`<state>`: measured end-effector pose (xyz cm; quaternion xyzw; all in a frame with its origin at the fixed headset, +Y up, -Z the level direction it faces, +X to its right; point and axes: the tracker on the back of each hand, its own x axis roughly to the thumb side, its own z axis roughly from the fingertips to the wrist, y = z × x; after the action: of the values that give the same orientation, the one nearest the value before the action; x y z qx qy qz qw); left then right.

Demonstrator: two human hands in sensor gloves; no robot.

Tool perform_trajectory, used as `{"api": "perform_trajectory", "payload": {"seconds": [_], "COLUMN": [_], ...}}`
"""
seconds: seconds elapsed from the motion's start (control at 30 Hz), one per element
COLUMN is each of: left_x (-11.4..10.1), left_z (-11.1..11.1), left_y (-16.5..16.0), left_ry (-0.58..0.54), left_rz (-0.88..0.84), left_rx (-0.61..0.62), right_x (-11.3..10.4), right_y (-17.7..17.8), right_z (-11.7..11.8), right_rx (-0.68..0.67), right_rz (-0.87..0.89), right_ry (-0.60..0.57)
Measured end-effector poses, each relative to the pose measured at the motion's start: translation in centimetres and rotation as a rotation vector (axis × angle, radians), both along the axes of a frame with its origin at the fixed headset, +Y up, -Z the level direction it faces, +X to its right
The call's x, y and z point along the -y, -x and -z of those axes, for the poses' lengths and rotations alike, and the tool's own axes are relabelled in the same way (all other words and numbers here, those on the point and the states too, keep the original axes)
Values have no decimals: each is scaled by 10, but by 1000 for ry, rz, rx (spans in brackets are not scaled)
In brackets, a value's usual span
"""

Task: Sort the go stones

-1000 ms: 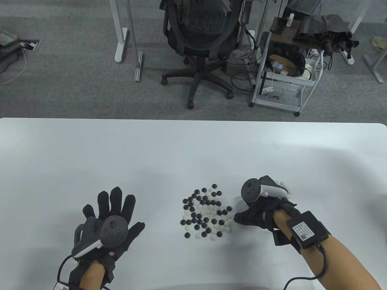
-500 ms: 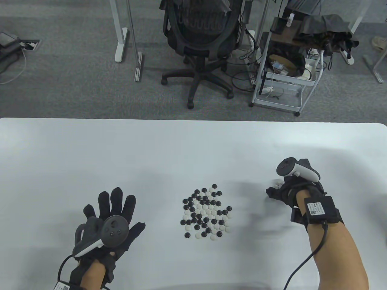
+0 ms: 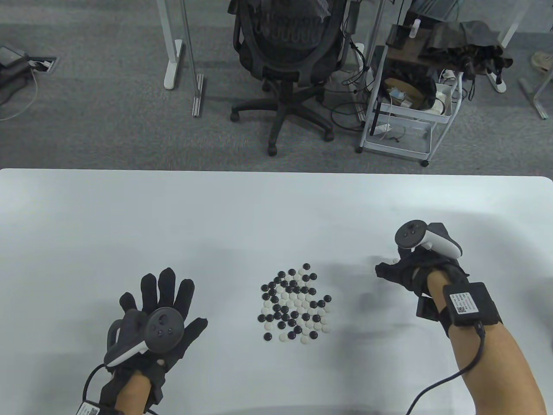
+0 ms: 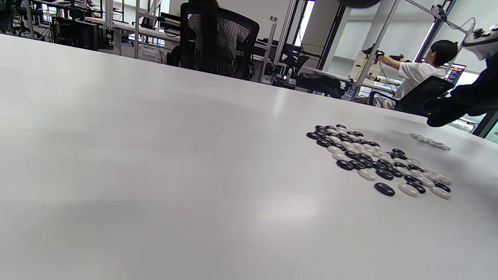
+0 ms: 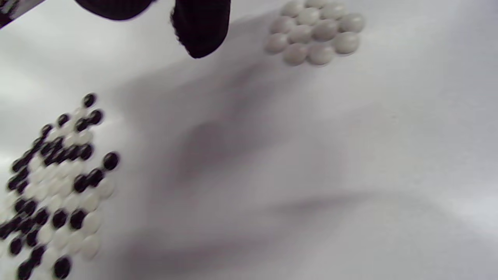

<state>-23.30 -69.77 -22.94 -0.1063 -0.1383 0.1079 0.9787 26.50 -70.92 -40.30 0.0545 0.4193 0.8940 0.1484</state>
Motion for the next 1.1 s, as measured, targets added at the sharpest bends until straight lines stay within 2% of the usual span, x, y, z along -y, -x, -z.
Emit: {"api": "perform_trajectory", "payload": {"seconds": [0.13,0.3,0.43,0.6,0.73,0.8,0.9,1.0,1.1], "left_x": [0,1,1,0,-1,-1,-1,-1,-2], "left_z": [0,0,0,0,0,0,-1,-1,-1], "left_y": [-1,-2,-3,-2,-1,-1,-1,-2,-2], "left_ry": [3,7,6,1,-3,-1,-1,-5,-7], "left_rz": [4,8,10,4,1,1,3,5,7], "left_rx": [2,5,7,3,0,0,2,6,7], "right_x": [0,14,27,45,46,44,42,38,38], "right_y": [36,79,97,101,88,69,32,-19,-49], "right_z": [-22,-50,-54,-52,-56,-59,-59,-55,-50], "right_rx": [-178,-372,-415,-415,-393,-376,-290,-141,-35], "right_rz": [-33,-54,-58,-83,-74,-93,-116,-151,-176], "right_ry": [11,38,50,70,69,65,68,83,84]}}
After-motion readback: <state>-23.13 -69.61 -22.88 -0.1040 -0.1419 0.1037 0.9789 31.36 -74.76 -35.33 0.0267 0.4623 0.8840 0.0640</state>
